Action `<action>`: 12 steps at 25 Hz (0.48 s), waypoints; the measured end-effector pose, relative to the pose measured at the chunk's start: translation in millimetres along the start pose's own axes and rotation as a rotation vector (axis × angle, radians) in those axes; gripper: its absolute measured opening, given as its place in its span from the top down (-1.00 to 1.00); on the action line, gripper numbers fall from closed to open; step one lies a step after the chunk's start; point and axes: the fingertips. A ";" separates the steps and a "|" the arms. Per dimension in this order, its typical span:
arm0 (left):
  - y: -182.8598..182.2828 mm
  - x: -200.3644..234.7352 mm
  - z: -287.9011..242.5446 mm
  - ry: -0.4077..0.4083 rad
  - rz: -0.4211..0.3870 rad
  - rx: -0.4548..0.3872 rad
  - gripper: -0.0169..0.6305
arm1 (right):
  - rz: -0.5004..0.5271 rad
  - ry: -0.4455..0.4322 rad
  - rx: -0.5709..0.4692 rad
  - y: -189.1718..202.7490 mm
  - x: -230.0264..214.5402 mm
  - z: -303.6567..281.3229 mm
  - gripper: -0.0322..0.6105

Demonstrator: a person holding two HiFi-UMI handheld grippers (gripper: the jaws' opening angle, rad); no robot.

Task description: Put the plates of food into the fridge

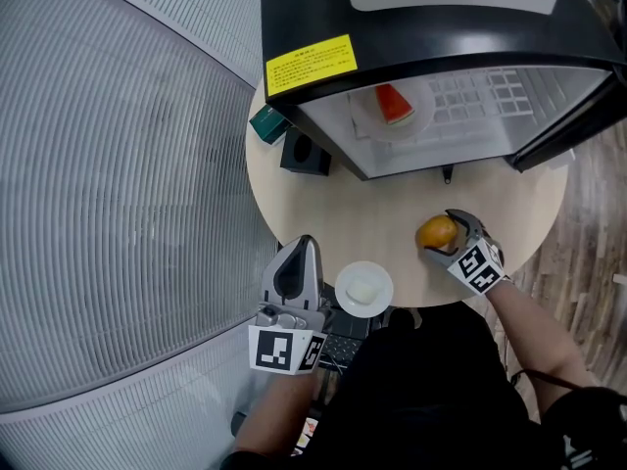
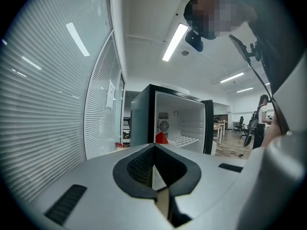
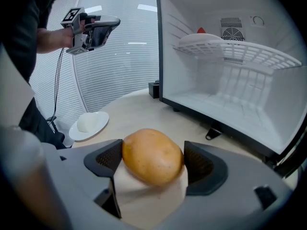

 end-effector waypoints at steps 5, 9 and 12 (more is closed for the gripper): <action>-7.4 -1.4 -2.6 0.014 -0.001 -0.021 0.94 | -0.026 0.016 -0.026 -14.5 -5.9 10.9 -0.33; -14.1 -5.3 -4.8 0.032 -0.004 -0.036 0.94 | -0.081 0.045 -0.033 -16.9 -17.2 18.7 -0.33; -19.7 -5.9 -7.4 0.042 -0.007 -0.041 0.94 | -0.106 0.063 -0.034 -19.3 -23.7 27.2 -0.33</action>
Point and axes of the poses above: the fingertips, and each gripper's own axes: z backward along the fingers, x to its left, y out of its underside, and after that the axes turned 7 degrees about x, right-handed
